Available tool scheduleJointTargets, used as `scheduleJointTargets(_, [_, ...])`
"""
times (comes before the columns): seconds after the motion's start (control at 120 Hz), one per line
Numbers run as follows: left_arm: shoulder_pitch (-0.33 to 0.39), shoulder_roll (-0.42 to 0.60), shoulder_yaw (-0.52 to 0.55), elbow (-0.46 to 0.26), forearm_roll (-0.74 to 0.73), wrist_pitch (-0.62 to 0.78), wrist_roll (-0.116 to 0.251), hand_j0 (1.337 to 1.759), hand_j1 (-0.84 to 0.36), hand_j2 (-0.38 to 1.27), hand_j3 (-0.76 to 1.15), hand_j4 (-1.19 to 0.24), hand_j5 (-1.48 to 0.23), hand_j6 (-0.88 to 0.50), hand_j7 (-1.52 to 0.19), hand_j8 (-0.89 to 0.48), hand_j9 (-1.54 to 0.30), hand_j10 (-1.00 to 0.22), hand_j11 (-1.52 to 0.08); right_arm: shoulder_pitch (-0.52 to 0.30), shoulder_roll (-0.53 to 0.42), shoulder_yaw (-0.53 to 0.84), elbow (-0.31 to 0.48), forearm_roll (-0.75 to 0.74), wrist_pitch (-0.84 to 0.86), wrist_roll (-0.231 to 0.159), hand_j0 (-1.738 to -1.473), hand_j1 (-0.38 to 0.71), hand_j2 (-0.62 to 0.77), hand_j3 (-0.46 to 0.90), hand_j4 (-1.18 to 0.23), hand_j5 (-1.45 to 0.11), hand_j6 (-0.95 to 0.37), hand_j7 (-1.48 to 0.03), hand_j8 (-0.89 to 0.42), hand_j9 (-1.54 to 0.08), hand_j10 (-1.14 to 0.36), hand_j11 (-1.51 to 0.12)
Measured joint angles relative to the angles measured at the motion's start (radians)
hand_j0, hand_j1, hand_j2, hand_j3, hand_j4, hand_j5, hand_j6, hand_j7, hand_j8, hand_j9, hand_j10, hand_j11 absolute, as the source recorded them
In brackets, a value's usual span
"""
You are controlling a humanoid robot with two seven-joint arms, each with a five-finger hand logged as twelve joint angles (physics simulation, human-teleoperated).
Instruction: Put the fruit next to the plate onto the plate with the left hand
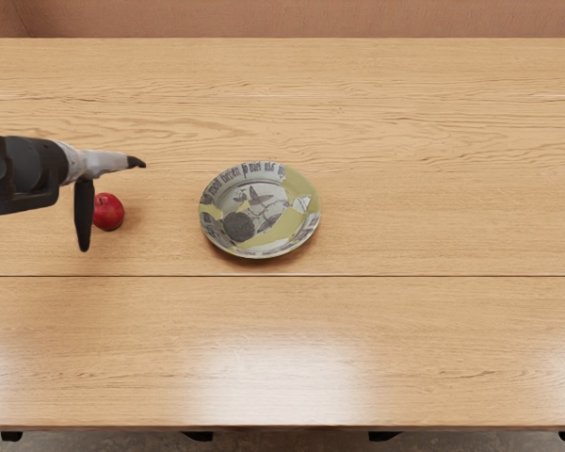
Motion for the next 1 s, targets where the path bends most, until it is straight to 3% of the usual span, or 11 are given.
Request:
scheduleJointTargets(0.442, [-0.003, -0.051, 0.069, 0.0, 0.179, 0.013, 0.0, 1.658, 0.23, 0.02, 0.0, -0.11, -0.13, -0.11, -0.13, -0.11, -0.13, -0.1, -0.13, 0.0, 0.0, 0.0, 0.0, 0.0, 0.0, 0.0, -1.658, -0.33, 0.0, 0.0, -0.01, -0.02, -0.01, -0.02, -0.01, -0.02, -0.01, -0.02])
scheduleJointTargets(1.0, [0.021, -0.061, 0.081, 0.003, 0.2, 0.041, 0.0, 1.658, 0.04, 0.06, 0.0, -0.27, -0.34, -0.27, -0.34, -0.27, -0.34, -0.27, -0.34, 0.0, 0.0, 0.0, 0.0, 0.0, 0.0, 0.0, -1.658, -0.33, 0.0, 0.0, -0.01, -0.02, -0.01, -0.02, -0.01, -0.02, -0.01, -0.02])
